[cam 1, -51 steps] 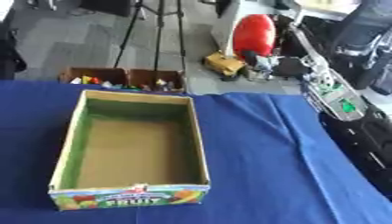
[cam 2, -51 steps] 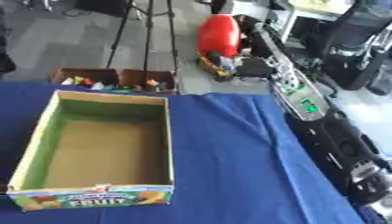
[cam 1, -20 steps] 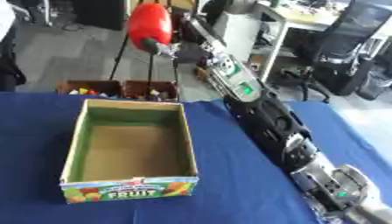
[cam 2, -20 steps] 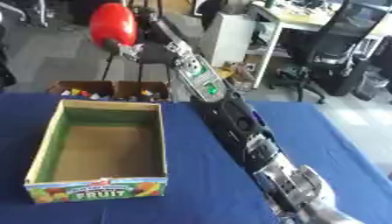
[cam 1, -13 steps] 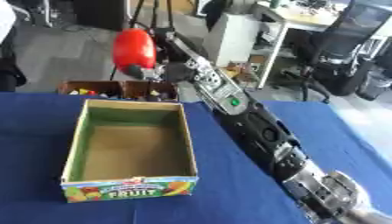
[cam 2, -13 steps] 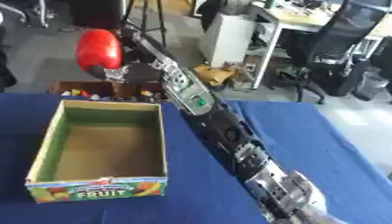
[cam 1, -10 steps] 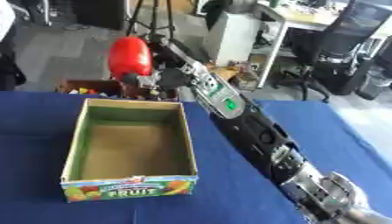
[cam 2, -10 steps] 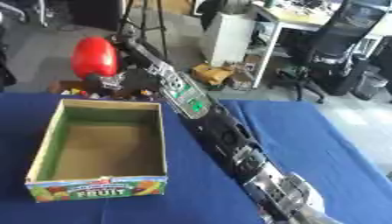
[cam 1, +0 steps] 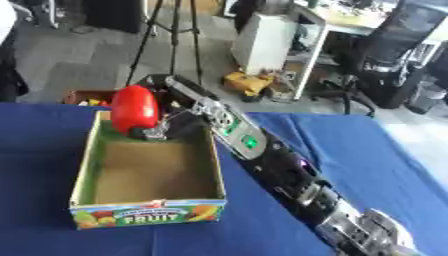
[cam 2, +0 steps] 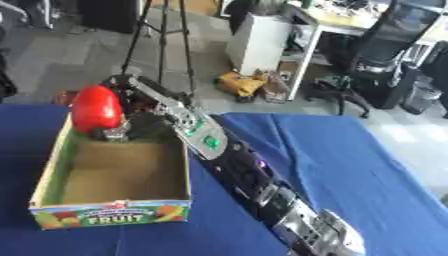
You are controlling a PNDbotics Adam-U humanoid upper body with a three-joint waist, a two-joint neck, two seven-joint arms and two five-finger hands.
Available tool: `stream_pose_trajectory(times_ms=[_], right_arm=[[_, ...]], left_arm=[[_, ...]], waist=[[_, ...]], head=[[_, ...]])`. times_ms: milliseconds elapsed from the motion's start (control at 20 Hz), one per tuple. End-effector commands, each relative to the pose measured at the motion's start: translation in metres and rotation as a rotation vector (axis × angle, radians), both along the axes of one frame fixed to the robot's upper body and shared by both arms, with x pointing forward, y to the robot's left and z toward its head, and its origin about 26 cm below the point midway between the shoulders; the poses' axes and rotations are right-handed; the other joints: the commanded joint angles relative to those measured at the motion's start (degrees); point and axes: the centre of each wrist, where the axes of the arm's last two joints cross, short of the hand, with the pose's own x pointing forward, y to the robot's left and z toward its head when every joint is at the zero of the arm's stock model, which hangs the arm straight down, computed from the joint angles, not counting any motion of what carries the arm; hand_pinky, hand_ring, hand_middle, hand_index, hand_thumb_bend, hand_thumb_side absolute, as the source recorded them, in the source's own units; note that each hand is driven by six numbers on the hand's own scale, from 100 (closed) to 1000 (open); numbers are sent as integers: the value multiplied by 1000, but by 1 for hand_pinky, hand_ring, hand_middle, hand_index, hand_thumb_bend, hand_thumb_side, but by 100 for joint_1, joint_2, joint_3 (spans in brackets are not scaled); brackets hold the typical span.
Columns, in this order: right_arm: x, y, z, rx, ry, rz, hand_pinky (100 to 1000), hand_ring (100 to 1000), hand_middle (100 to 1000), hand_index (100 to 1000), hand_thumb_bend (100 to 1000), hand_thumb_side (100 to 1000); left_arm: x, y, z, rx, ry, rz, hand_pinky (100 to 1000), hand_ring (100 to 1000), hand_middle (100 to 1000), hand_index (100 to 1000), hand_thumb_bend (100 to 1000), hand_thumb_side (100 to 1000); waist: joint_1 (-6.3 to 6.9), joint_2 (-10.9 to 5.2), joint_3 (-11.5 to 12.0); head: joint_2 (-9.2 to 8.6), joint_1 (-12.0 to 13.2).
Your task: Pick up objects on the table and place them in the box.
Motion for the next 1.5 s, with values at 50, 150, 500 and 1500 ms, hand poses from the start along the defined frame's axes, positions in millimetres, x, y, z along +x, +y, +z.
stream_pose_trajectory(times_ms=[50, 150, 500, 1500], right_arm=[[0, -7, 5, -32, -20, -37, 338, 848, 176, 665, 594, 198], [2, -12, 0, -40, -11, -70, 339, 850, 176, 666, 596, 192], [7, -27, -9, -76, -5, -198, 342, 852, 181, 665, 582, 185], [0, -11, 0, -302, -93, -160, 534, 993, 324, 776, 590, 560]], left_arm=[[-3, 1, 11, 31, -35, -3, 623, 731, 686, 884, 100, 793], [-3, 0, 11, 32, -36, -5, 621, 730, 685, 885, 100, 793], [-3, 0, 9, 38, -43, -10, 614, 725, 684, 885, 100, 794], [-4, 1, 8, 38, -40, -8, 611, 729, 684, 884, 100, 796]], waist=[[44, -90, 10], [51, -67, 19], [103, 49, 45], [91, 67, 20]], head=[[-49, -23], [-71, -51], [-130, -129], [-133, -36]])
